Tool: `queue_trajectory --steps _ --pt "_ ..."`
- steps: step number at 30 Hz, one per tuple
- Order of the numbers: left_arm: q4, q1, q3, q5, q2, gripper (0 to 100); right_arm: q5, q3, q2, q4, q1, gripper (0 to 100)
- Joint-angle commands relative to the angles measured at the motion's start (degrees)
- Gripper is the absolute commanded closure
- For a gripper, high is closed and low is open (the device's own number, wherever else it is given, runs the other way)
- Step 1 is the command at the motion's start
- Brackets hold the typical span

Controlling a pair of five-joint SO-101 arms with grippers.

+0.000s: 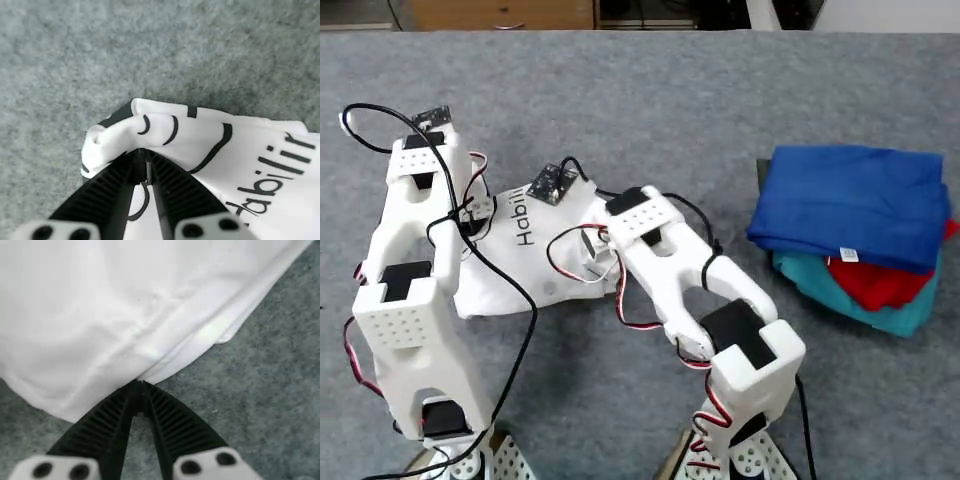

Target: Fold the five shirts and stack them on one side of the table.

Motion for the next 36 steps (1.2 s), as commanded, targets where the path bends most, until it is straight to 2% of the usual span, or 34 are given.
queue_trajectory --steps 1,4,8,12,16,22,24,30,36 --pt "-1.23 -1.05 -0.35 0.26 -2.95 98 -0.09 -1.01 -1.54 -1.32 4.26 99.4" --pt "-1.23 -1.14 -0.62 0.18 -2.95 98 -0.09 -3.38 -2.15 -0.53 6.73 99.4" --pt "0.35 -0.62 -1.14 0.35 -3.91 98 -0.09 -10.77 -3.74 6.77 6.9 99.4" --pt "12.22 -0.53 -10.99 0.53 -8.75 98 0.0 -18.42 -6.64 15.3 6.9 99.4" --pt "19.69 -0.7 -20.31 0.18 -14.55 98 0.0 -21.49 -10.15 25.32 5.93 99.3" --pt "25.23 -4.92 -21.27 -5.45 -22.9 98 -0.62 -21.14 -18.07 40.35 2.33 99.1" --pt "24.7 -9.41 -18.64 -6.59 -25.63 98 -5.19 -21.14 -20.26 43.34 1.71 99.2" --pt "18.02 -23.65 -4.13 -9.93 -30.99 98 -30.68 -19.21 -21.41 46.24 -2.07 99.1" --pt "5.36 -32.88 16.88 -15.3 -35.38 98 -50.64 -13.76 -15.78 31.38 -6.9 98.4"
